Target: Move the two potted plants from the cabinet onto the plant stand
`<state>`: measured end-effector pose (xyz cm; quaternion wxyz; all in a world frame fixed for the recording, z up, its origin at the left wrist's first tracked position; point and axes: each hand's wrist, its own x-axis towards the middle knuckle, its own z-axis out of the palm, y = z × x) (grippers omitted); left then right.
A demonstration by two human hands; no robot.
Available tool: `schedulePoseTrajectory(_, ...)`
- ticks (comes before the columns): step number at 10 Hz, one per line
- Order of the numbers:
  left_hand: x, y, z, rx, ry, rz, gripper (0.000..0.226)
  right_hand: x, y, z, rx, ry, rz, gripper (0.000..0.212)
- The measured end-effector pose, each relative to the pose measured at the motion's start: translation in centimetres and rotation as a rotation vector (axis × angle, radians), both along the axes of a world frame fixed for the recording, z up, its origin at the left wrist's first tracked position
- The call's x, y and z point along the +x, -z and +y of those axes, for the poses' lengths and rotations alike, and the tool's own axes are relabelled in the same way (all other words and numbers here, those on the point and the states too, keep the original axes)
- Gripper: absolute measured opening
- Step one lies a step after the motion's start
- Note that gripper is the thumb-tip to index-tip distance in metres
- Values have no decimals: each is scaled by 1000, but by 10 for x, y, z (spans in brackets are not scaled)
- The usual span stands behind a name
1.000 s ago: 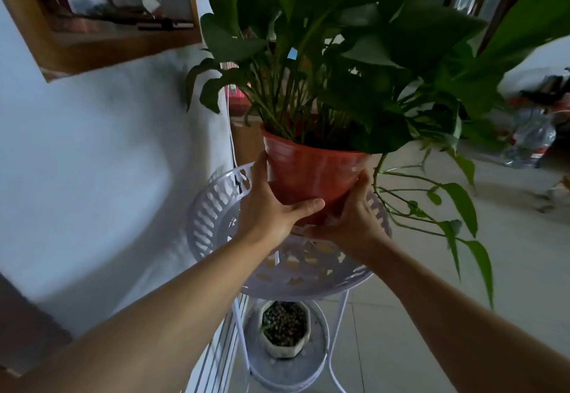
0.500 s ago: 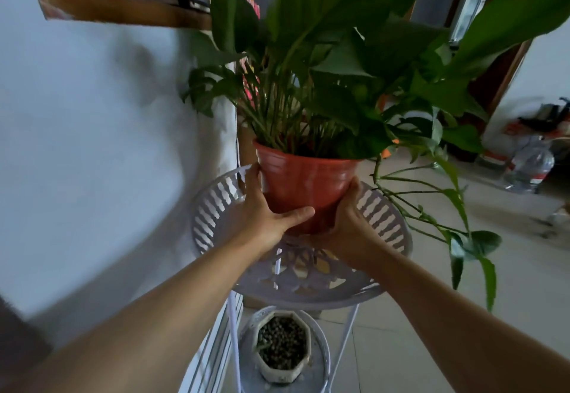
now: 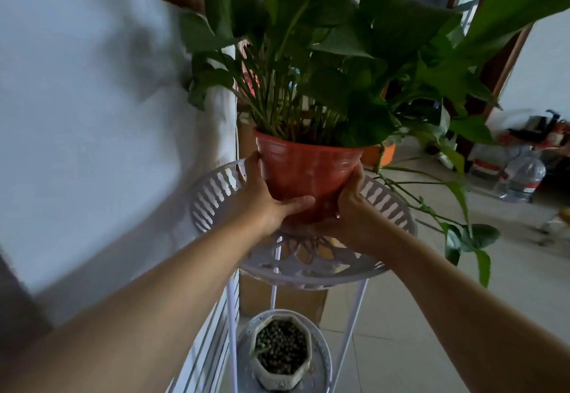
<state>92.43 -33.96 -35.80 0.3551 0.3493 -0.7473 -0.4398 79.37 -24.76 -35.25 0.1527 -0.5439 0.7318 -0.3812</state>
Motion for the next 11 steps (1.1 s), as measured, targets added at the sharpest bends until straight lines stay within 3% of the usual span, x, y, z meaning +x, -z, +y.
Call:
schedulePoseTrajectory(3,6,-5,4,-212,-40,-271,106,4,-5,10,87,61,33,96)
schedulePoseTrajectory(5,11,-6,4,-325,-19,-420,105,8,-2,11,9,83,53,102)
schedulePoseTrajectory(8,17,1,10,-316,-129,-546,87,10,-3,16,28,165,174,104)
schedulePoseTrajectory(9,22,-1,14,-310,-96,-566,91,12,-5,19,65,177,252,104)
schedulePoseTrajectory(10,29,-6,25,-294,-94,-548,88,19,-5,26,109,203,210,100)
schedulePoseTrajectory(11,33,-12,35,-261,-83,-525,82,27,-11,33,110,250,186,78)
